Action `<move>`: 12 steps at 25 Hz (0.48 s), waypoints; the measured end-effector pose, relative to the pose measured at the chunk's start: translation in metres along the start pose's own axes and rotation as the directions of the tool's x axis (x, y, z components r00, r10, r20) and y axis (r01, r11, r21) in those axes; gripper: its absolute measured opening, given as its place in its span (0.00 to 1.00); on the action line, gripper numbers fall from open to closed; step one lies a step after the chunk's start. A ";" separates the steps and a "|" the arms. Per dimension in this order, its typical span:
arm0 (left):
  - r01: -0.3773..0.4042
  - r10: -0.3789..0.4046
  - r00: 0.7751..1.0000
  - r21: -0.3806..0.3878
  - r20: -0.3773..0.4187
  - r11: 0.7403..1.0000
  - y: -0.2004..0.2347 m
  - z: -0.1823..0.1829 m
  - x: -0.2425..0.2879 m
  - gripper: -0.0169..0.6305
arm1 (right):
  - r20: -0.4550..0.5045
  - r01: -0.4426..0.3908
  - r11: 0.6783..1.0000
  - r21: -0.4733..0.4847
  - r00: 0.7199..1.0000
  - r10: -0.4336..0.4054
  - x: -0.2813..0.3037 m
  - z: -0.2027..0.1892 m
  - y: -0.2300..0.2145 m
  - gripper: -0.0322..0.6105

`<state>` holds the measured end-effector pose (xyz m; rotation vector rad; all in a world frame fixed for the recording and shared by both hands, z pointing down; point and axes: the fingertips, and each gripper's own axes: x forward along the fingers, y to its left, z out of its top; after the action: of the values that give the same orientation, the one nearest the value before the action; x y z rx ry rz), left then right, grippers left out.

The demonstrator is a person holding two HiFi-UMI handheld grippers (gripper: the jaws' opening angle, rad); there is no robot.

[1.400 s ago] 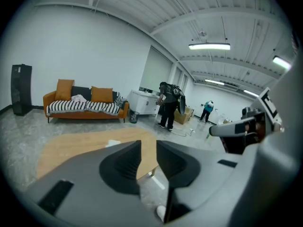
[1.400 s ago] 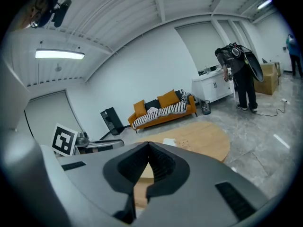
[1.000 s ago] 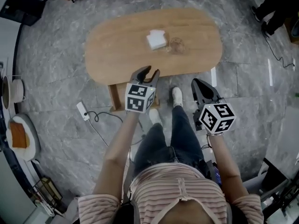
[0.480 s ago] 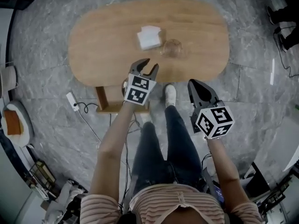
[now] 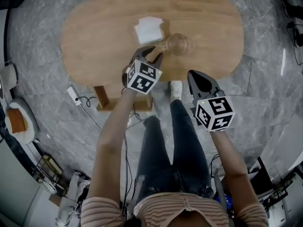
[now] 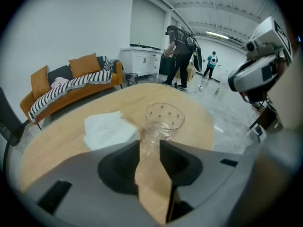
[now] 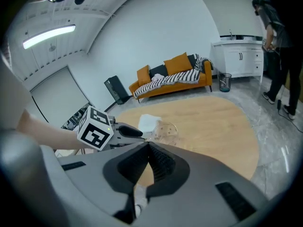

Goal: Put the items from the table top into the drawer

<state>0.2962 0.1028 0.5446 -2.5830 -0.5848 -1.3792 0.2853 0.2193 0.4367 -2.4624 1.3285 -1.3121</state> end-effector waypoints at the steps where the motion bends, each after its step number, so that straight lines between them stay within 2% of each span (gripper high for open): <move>1: 0.009 -0.009 1.000 0.014 -0.008 1.000 -0.001 0.000 0.003 0.22 | -0.009 0.002 1.000 -0.011 1.000 -0.002 0.004 -0.002 -0.001 0.06; 12: 0.096 -0.081 0.991 0.147 -0.107 0.984 -0.013 -0.001 0.032 0.22 | -0.104 0.004 0.997 -0.073 0.995 -0.011 0.026 -0.019 -0.021 0.06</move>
<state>0.3061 0.1224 0.5708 -2.3797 -0.7654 -1.4231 0.2928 0.2207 0.4746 -2.4797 1.4157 -1.4374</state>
